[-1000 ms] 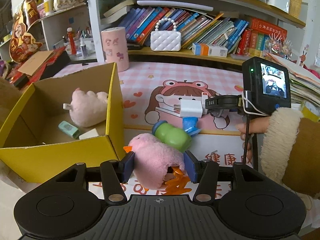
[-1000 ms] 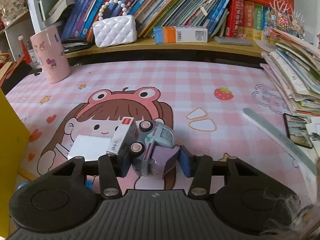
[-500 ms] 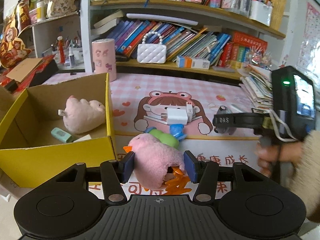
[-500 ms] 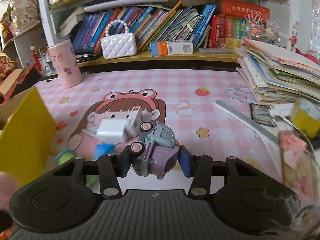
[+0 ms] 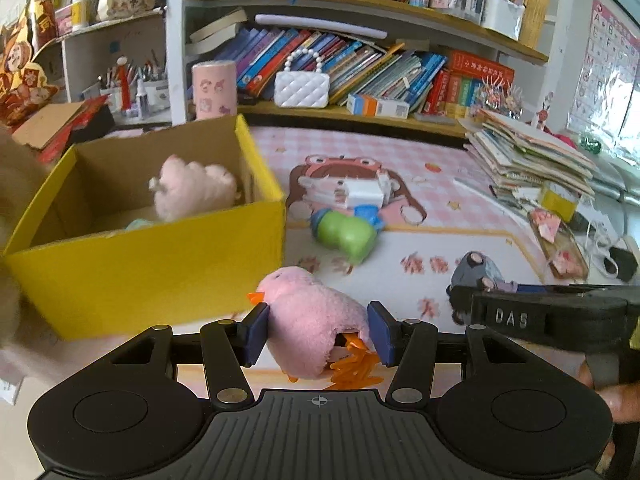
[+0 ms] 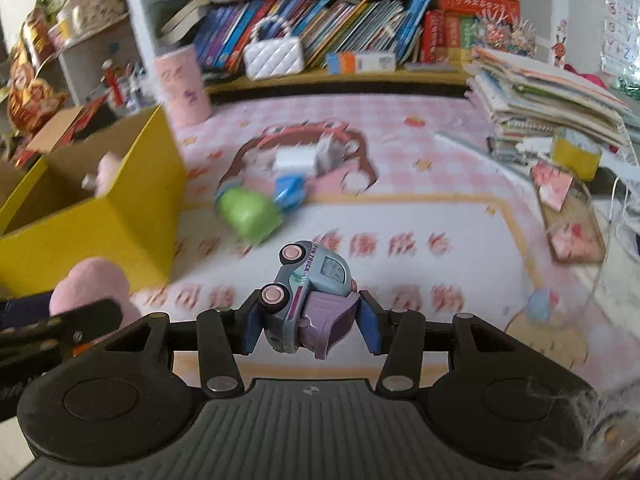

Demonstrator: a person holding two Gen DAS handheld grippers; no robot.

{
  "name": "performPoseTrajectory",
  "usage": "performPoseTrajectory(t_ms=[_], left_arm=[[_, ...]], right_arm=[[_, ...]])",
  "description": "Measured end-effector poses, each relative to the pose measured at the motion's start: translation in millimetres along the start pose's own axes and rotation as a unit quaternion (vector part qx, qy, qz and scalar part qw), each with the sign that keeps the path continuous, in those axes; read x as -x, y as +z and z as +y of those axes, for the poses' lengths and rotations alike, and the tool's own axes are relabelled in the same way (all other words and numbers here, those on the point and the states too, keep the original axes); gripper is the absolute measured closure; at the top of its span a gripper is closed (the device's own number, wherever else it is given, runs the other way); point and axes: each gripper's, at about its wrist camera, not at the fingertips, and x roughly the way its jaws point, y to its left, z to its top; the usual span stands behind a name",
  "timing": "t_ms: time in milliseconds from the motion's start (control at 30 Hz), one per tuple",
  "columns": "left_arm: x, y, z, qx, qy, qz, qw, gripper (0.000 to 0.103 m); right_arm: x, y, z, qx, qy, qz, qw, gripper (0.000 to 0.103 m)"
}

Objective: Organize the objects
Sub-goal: 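Carry the pink chick and toy car over the yellow box with both tools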

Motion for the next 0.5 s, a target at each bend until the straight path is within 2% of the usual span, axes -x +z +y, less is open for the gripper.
performPoseTrajectory(t_ms=[233,500], left_arm=[[28,-31,34,0.008,0.017,0.019,0.9996,0.052],[61,-60,75,0.024,0.044,0.023,0.9985,0.052]], right_arm=[[18,-40,51,0.027,0.023,0.018,0.999,0.057],[33,-70,100,0.051,0.041,0.021,0.998,0.057]])
